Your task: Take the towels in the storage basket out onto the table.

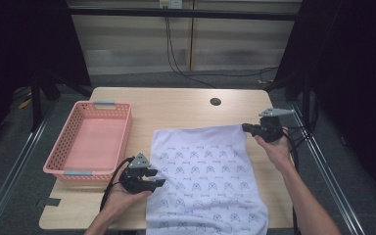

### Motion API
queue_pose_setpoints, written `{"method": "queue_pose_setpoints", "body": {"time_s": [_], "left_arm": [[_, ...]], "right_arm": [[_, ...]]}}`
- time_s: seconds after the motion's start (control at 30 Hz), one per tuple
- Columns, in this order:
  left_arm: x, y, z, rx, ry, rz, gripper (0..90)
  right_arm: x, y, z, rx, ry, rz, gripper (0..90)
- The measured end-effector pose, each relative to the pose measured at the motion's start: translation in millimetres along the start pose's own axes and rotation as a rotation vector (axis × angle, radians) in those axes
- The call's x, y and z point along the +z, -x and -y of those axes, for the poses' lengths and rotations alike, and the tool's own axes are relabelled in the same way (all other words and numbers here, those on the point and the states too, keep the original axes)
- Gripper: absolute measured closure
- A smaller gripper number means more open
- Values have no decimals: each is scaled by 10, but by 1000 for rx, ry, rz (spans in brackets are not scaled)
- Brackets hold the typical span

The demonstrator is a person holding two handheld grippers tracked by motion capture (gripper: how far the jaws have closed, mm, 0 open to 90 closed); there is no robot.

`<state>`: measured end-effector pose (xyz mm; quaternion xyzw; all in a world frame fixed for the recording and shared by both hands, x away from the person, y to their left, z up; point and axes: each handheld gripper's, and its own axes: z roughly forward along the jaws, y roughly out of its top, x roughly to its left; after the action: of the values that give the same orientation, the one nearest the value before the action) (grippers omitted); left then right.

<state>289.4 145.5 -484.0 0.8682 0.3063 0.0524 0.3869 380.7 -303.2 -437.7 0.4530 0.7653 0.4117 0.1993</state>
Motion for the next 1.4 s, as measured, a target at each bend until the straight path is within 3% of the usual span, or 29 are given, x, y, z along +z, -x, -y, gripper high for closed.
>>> {"method": "queue_pose_setpoints", "body": {"time_s": [0.07, 0.1, 0.2, 0.27, 0.37, 0.47, 0.6, 0.67, 0.7, 0.77, 0.87, 0.93, 1.03, 1.07, 1.1, 1.17, 1.2, 1.23, 1.4], "left_arm": [[6, -21, 10, -14, -1, 2, 498], [10, -23, 12, -14, -7, 0, 494], [39, -22, 26, -7, -15, -5, 493], [66, -19, 33, 2, -31, -21, 493], [94, -54, 53, 6, -39, -35, 498], [116, -62, 33, -11, -32, -43, 492], [169, -51, -2, 43, -33, -91, 525], [174, -56, -10, 34, -37, -87, 530], [164, -55, -9, 41, -41, -95, 561], [140, -45, 17, 43, -41, -79, 621], [78, -43, 55, 54, -58, -70, 737], [36, -19, 94, 54, -64, -55, 831], [1, -26, 122, 9, -60, -27, 783], [0, -26, 115, 0, -53, -30, 674], [-2, -30, 99, 6, -51, -28, 644], [18, -55, 51, -4, -25, -33, 628], [18, -55, 51, -4, -25, -33, 624], [67, -108, -27, -20, 12, -14, 623], [221, -183, -119, -9, -4, -23, 659]], "right_arm": [[77, 129, -18, 11, -17, 49, 892], [104, 171, -15, 22, -18, 52, 876], [178, 274, 44, 85, -20, 107, 710], [175, 280, 113, 80, -33, 120, 666], [68, 202, 237, 91, -26, 69, 607], [-62, 0, 377, 47, -58, 7, 563], [-212, -343, 591, -20, -128, -85, 556], [-249, -496, 713, -59, -165, -114, 552], [-254, -544, 764, -79, -180, -98, 537], [-234, -589, 855, -87, -206, -110, 532], [-187, -628, 922, -126, -229, -92, 580], [-200, -632, 920, -130, -232, -104, 734], [-201, -632, 931, -142, -223, -130, 869], [-201, -643, 929, -141, -226, -129, 866], [-200, -643, 928, -142, -225, -127, 860], [-202, -630, 926, -129, -229, -125, 817], [-200, -629, 923, -122, -228, -127, 750], [-209, -621, 908, -123, -225, -116, 666], [-151, -549, 833, -89, -184, -113, 565]]}}
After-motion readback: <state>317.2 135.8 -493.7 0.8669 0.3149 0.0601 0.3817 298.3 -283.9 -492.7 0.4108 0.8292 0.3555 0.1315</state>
